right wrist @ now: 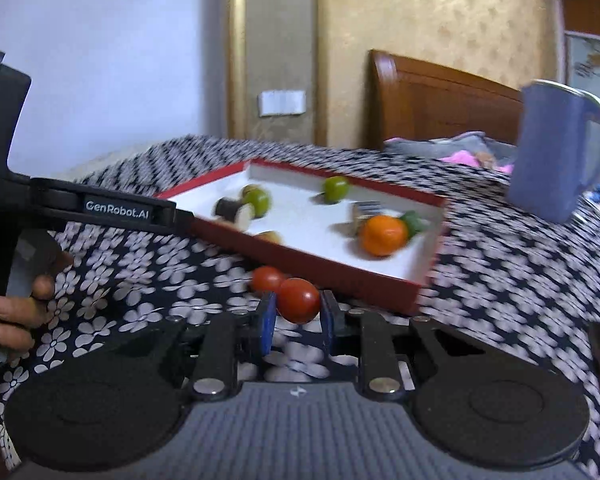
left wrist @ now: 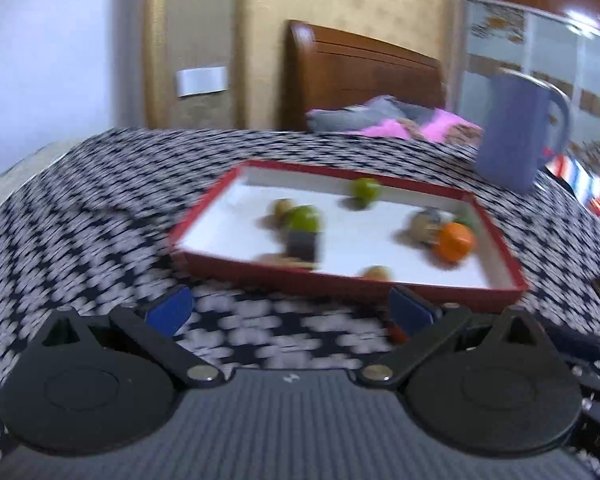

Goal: Organize fruits
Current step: 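Grasp a red cherry tomato with the right tool while the left tool approaches another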

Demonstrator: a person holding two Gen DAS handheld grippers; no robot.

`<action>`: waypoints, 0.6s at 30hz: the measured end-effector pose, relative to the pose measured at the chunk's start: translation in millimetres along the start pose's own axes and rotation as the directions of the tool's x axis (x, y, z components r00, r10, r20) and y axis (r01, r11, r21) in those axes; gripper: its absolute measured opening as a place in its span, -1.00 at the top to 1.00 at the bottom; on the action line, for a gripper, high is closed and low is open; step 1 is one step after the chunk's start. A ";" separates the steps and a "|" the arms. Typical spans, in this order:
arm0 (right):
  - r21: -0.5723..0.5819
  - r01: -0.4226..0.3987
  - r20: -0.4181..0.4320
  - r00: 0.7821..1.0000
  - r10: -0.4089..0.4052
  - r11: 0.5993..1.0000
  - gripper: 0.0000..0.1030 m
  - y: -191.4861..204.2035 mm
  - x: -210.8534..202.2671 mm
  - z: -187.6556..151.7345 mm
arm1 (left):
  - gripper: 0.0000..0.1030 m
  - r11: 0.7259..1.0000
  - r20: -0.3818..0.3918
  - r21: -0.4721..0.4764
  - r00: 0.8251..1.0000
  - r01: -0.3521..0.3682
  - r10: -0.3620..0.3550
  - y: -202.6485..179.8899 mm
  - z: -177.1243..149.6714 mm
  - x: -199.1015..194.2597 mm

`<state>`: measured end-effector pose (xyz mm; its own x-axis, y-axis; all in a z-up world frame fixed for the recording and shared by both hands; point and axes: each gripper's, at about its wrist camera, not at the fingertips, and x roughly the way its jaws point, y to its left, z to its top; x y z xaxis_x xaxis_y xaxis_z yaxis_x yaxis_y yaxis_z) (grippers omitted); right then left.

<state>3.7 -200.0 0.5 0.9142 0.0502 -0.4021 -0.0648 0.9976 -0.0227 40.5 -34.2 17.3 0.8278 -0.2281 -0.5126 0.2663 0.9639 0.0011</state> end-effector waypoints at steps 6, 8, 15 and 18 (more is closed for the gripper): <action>0.113 0.022 0.037 0.999 -0.026 0.993 0.56 -35.7 -23.9 -12.8 | -1.00 0.996 -0.047 0.086 0.998 -0.027 0.031 -46.9 -6.3 25.8; 0.121 0.024 0.041 0.999 -0.029 0.992 0.56 -40.8 -27.8 -16.0 | -1.00 0.997 -0.057 0.079 0.998 -0.018 0.023 -52.8 -8.7 32.4; 0.148 0.009 0.051 0.999 -0.016 0.989 0.56 -48.7 -28.1 -22.2 | -0.65 0.995 -0.117 0.098 0.993 0.037 -0.025 -60.9 -12.8 47.0; 0.150 0.000 0.046 0.999 -0.007 0.989 0.56 -45.9 -26.1 -25.1 | -0.11 0.993 -0.160 0.087 0.985 0.076 -0.061 -60.9 -16.4 54.5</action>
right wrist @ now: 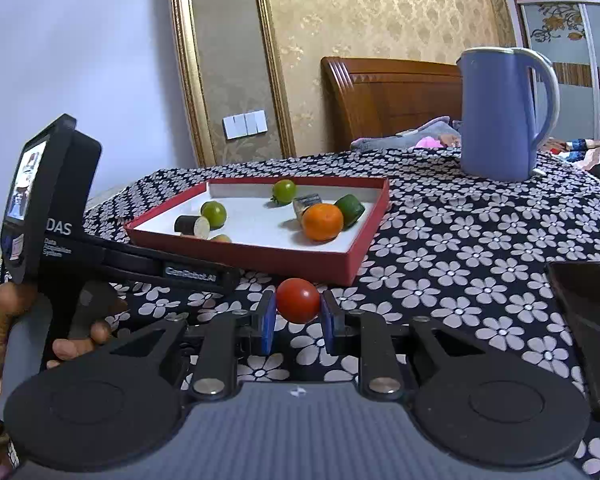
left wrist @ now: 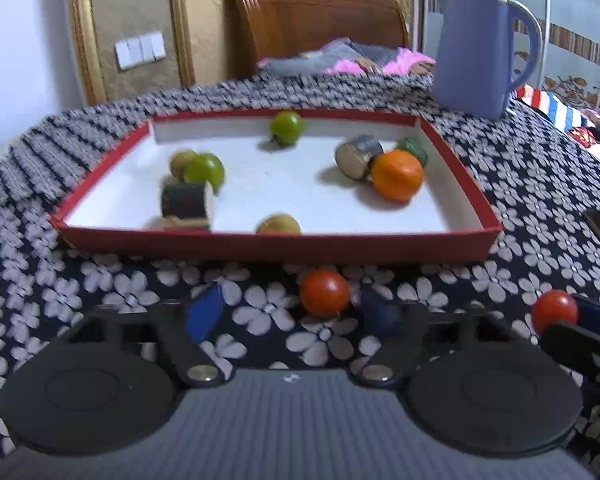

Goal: Organize fruits
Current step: 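Grasp a red cherry tomato with the right tool while the left tool approaches another, then carry the red tomato into the tray and open the left tool while the right tool holds its tomato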

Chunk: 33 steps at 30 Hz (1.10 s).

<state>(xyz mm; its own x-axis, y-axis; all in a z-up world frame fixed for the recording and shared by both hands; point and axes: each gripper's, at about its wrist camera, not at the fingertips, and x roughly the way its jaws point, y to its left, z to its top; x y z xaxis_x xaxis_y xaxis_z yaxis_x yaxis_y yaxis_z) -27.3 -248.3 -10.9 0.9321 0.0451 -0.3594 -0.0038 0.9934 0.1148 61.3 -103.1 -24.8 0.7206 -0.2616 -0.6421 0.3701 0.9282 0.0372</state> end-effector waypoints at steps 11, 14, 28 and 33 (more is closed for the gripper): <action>-0.016 -0.017 0.007 1.000 0.018 1.000 0.56 12.3 -2.6 -0.1 | 0.53 0.999 0.027 0.000 0.998 0.049 -0.049 3.5 -3.8 -14.6; -0.017 -0.020 0.015 1.000 0.021 1.000 0.56 14.5 -6.4 1.6 | 0.53 1.000 0.052 0.005 0.998 0.017 -0.017 8.1 -3.8 -24.4; -0.028 -0.069 0.063 0.996 0.070 0.997 0.56 26.1 -24.4 6.7 | 0.53 0.978 0.188 0.036 0.962 -0.208 0.197 30.5 36.1 -49.9; -0.026 -0.081 0.066 0.994 0.082 0.996 0.56 25.5 -24.1 6.3 | 0.52 0.965 0.202 0.065 0.950 -0.255 0.237 29.7 50.1 -39.9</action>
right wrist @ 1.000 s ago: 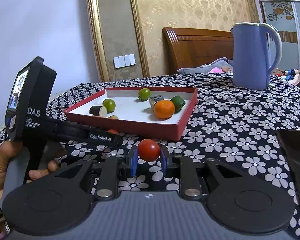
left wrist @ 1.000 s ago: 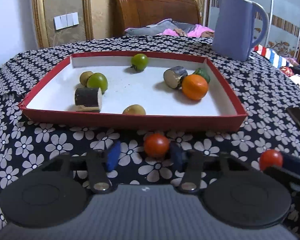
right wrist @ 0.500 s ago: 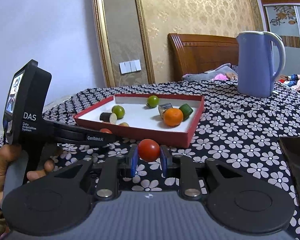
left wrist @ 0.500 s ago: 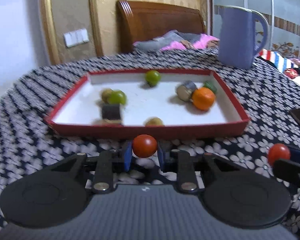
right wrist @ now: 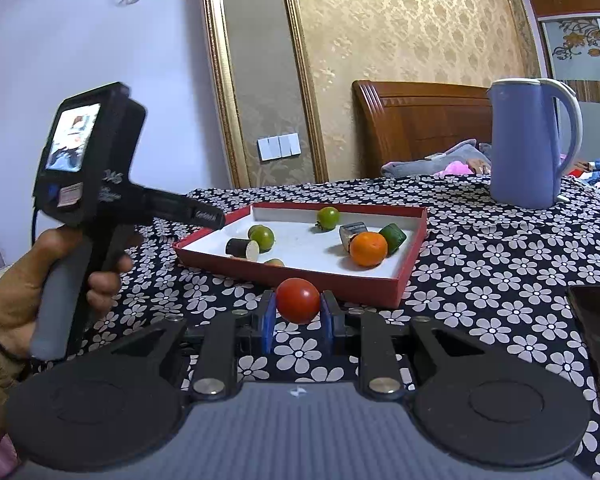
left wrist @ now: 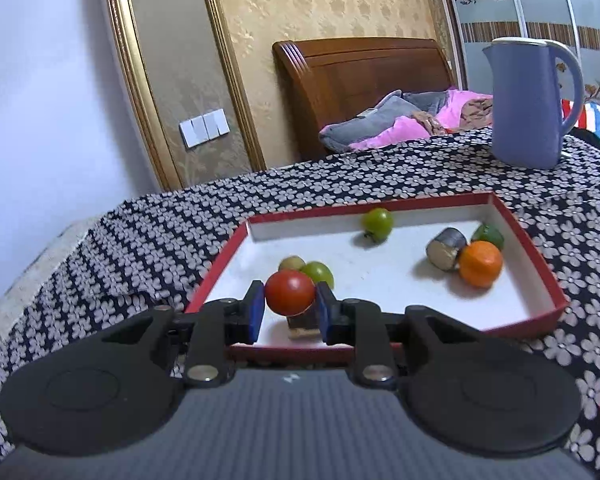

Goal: Organize fruits
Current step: 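Carry the red tomato into the tray and open the left tool while the right tool holds its tomato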

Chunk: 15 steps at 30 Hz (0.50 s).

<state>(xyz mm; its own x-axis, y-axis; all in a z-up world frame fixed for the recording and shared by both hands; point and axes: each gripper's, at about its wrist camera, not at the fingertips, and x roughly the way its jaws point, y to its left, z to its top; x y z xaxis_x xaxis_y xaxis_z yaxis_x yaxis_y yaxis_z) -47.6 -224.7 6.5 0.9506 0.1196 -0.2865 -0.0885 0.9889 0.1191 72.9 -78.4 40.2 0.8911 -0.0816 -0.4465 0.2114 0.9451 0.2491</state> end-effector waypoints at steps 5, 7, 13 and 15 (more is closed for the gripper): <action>0.000 -0.008 0.000 1.000 0.008 1.000 0.56 0.3 0.3 -0.4 | 0.51 0.999 -0.006 0.030 0.999 -0.032 0.032 -6.2 10.5 21.5; 0.000 -0.011 0.001 1.000 0.011 1.000 0.56 0.5 0.0 -0.5 | 0.50 0.998 -0.019 0.037 0.999 -0.043 0.044 -9.2 15.0 34.2; 0.008 -0.010 0.002 1.000 0.010 1.000 0.56 -3.5 -0.8 -0.6 | 0.50 0.996 -0.051 0.057 0.996 -0.071 0.074 -17.2 26.4 70.6; 0.014 -0.007 0.000 1.000 0.007 1.000 0.56 -5.7 -1.0 -0.5 | 0.50 0.994 -0.065 0.071 0.994 -0.082 0.087 -21.7 29.1 82.2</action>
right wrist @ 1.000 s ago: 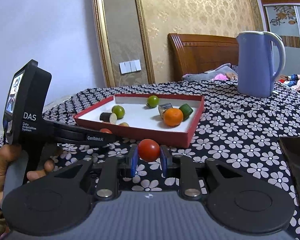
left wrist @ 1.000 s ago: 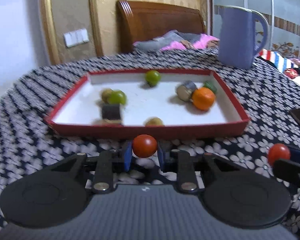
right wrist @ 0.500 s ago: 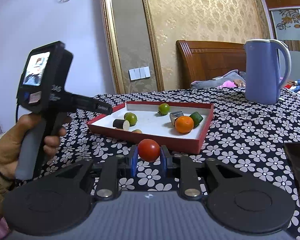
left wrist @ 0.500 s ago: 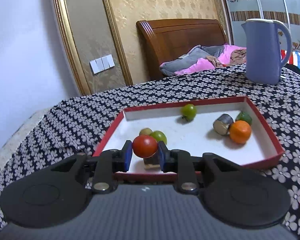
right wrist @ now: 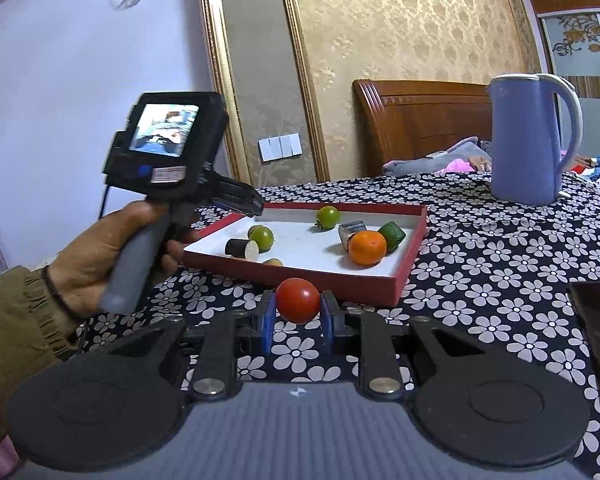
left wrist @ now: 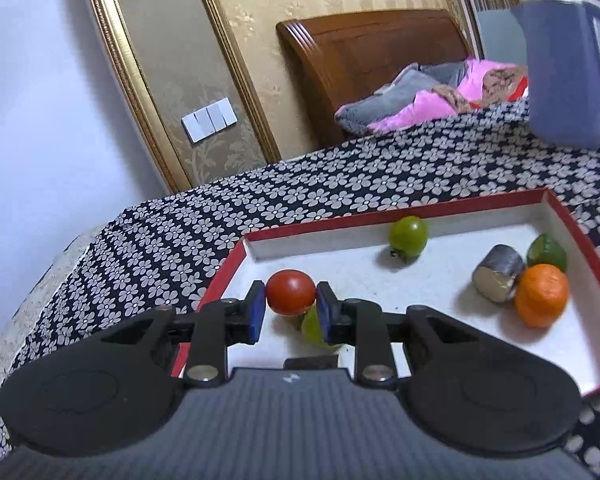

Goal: Organize fruits
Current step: 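Carry the red tomato into the tray and open the left tool while the right tool holds its tomato, then lower the red cherry tomato into the tray and open the right tool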

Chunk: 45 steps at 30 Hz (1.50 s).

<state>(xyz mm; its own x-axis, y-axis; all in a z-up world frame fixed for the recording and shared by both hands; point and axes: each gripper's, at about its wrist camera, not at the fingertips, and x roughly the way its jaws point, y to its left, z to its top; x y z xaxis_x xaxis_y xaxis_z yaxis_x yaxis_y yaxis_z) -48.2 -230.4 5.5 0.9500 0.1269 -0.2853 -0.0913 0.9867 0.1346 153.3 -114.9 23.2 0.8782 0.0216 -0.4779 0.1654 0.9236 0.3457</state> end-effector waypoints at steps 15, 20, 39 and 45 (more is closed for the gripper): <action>0.014 0.003 -0.011 1.000 -0.002 1.000 0.56 -1.9 2.4 -2.0 | -0.24 0.999 0.028 0.045 1.000 -0.007 0.005 -23.5 10.2 2.2; 0.007 0.003 -0.014 1.000 -0.003 1.000 0.56 0.8 6.0 0.6 | -0.62 0.999 0.045 0.040 0.999 -0.006 0.004 -20.4 -0.5 -17.0; -0.074 0.037 -0.075 0.996 -0.042 0.997 0.56 13.4 89.5 51.5 | -0.86 0.987 -0.026 -0.159 1.000 -0.013 0.009 60.2 -88.1 -64.6; -0.088 0.061 -0.087 0.994 -0.069 0.994 0.55 19.2 129.5 70.3 | -0.87 0.983 -0.043 -0.181 0.999 -0.014 0.006 68.8 -99.3 -65.7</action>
<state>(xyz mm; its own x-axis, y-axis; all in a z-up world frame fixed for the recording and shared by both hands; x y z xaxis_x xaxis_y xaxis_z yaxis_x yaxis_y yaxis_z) 94.1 -202.3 37.9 0.9244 0.0667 -0.3755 -0.0589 0.9977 0.0324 62.4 -14.7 -1.8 0.8591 0.0440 -0.5099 0.0688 0.9773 0.2003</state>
